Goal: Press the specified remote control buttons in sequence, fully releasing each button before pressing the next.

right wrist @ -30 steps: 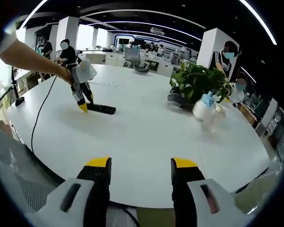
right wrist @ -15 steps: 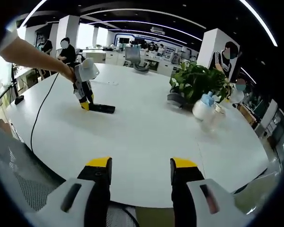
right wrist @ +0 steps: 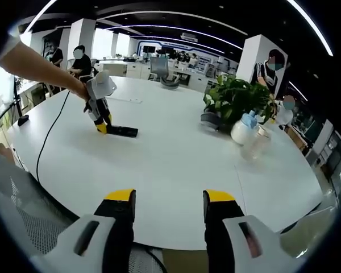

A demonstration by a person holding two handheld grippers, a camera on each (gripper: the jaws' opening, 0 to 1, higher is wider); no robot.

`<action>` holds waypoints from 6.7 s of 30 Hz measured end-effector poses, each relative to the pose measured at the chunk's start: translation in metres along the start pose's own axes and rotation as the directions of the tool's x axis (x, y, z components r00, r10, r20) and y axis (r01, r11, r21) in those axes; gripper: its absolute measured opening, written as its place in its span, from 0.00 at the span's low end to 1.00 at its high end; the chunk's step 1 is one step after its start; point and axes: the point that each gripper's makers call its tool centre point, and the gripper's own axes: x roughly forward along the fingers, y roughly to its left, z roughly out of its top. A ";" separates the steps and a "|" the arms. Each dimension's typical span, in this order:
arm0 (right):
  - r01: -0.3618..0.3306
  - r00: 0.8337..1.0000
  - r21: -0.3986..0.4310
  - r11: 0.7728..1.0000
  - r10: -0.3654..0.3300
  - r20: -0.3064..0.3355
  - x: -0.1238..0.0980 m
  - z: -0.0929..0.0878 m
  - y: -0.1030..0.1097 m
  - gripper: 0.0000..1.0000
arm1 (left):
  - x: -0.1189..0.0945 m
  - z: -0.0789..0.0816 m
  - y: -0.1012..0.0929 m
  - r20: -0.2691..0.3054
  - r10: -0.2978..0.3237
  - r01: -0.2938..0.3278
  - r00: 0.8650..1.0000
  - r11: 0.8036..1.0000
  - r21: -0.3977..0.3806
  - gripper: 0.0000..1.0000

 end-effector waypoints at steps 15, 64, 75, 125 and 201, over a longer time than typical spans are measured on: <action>0.005 1.000 -0.004 1.000 -0.005 -0.003 0.000 -0.001 -0.001 0.46 | 0.002 0.000 -0.007 -0.051 0.003 -0.002 0.999 1.000 0.006 0.23; 0.005 1.000 -0.010 1.000 -0.005 0.007 -0.001 0.000 -0.001 0.48 | 0.001 -0.009 -0.041 -0.141 0.009 -0.004 0.990 0.999 0.039 0.23; -0.002 1.000 -0.018 1.000 0.002 0.004 -0.001 0.000 0.000 0.48 | 0.000 -0.010 -0.050 -0.166 0.009 0.000 0.986 0.999 0.054 0.23; -0.012 1.000 -0.045 0.999 0.012 0.000 -0.002 -0.001 0.002 0.45 | -0.003 -0.017 -0.085 -0.174 0.011 -0.003 0.985 0.999 0.048 0.23; -0.033 0.999 -0.066 0.997 0.033 0.007 -0.003 0.000 0.007 0.41 | -0.009 -0.030 -0.154 -0.145 0.010 -0.005 0.989 0.999 0.036 0.24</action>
